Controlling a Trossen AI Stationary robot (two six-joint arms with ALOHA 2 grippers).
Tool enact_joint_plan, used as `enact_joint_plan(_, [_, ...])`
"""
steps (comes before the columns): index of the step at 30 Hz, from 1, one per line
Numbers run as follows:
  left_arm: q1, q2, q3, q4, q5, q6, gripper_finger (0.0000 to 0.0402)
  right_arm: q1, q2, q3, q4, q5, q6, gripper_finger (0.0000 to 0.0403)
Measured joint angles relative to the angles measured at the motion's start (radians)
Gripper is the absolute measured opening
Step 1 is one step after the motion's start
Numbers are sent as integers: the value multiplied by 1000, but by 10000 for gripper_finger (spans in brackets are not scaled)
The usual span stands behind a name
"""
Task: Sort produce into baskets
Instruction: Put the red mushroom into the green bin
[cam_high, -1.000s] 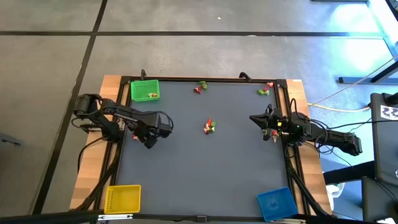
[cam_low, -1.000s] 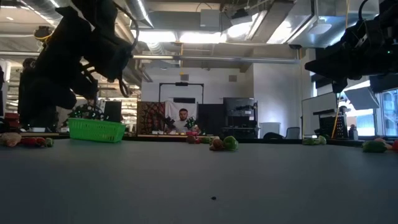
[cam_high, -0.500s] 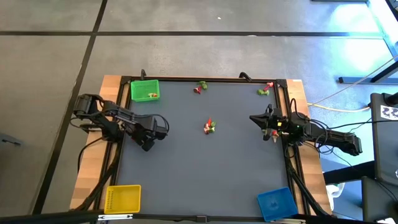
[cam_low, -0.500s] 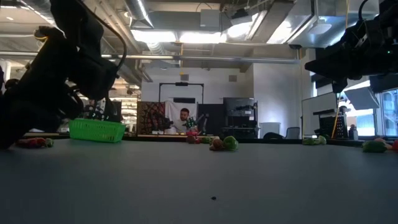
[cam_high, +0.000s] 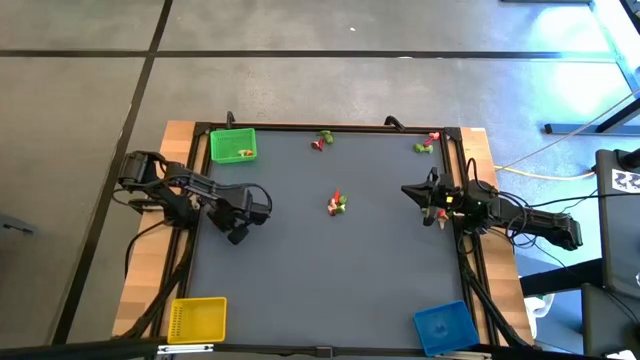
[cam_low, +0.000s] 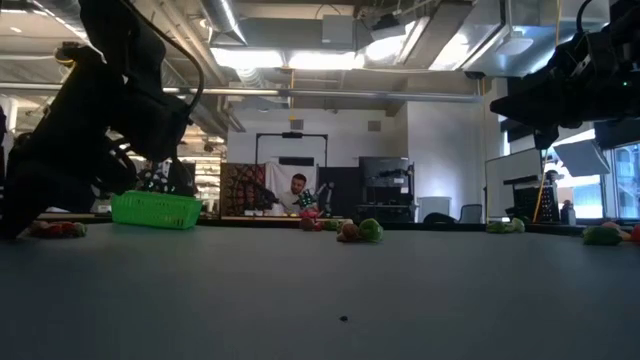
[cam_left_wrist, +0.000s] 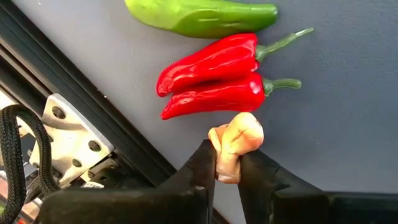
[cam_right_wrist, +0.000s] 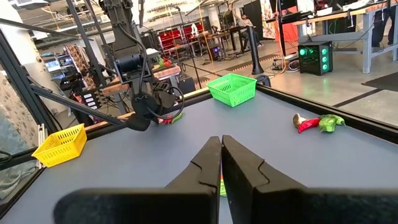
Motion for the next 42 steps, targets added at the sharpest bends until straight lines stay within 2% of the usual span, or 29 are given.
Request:
enact_joint_plan(7, [0, -16, 24, -9, -1, 25, 52, 0, 0, 0, 0, 0, 0, 17])
enact_joint_plan(15, [3, -134, 120, -16, -4, 52, 55, 0, 0, 0, 0, 0, 0, 17])
enact_joint_plan(21, [53, -257, 157, -1, -91, 29, 56, 0, 0, 0, 0, 0, 0, 17])
enact_joint_plan(29, [203, -411, 174, 39, -201, 87, 56, 0, 0, 0, 3, 0, 0, 17])
enact_joint_plan(33, [299, -467, 174, 93, -294, 160, 56, 0, 0, 0, 3, 0, 0, 17])
enact_joint_plan(38, [429, -487, 174, 191, -418, 254, 56, 0, 0, 0, 5, 12, 0, 17])
enact_joint_plan(42, [531, -477, 170, 282, -432, 374, 56, 0, 0, 0, 6, 20, 0, 17])
